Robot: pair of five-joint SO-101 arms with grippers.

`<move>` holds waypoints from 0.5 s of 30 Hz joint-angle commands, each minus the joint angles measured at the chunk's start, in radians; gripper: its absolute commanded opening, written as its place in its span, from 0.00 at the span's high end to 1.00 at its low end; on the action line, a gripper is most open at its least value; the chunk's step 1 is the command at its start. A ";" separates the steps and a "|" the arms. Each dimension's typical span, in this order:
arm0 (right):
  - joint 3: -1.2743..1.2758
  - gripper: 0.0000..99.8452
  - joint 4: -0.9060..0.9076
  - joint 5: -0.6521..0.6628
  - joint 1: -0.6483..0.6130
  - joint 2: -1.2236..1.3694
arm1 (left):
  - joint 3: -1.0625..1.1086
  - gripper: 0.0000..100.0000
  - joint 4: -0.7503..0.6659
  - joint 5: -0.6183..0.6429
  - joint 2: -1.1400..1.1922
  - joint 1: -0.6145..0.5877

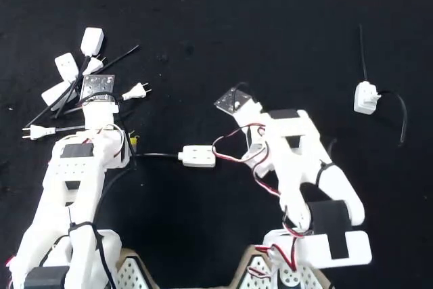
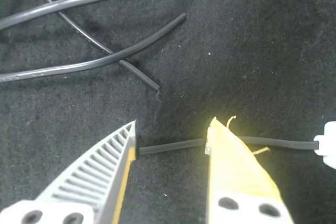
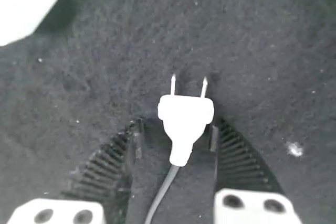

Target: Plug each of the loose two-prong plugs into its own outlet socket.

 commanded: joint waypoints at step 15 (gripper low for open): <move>0.077 0.85 0.008 -0.034 0.008 -0.206 | -0.007 0.78 -0.008 0.003 -0.029 -0.010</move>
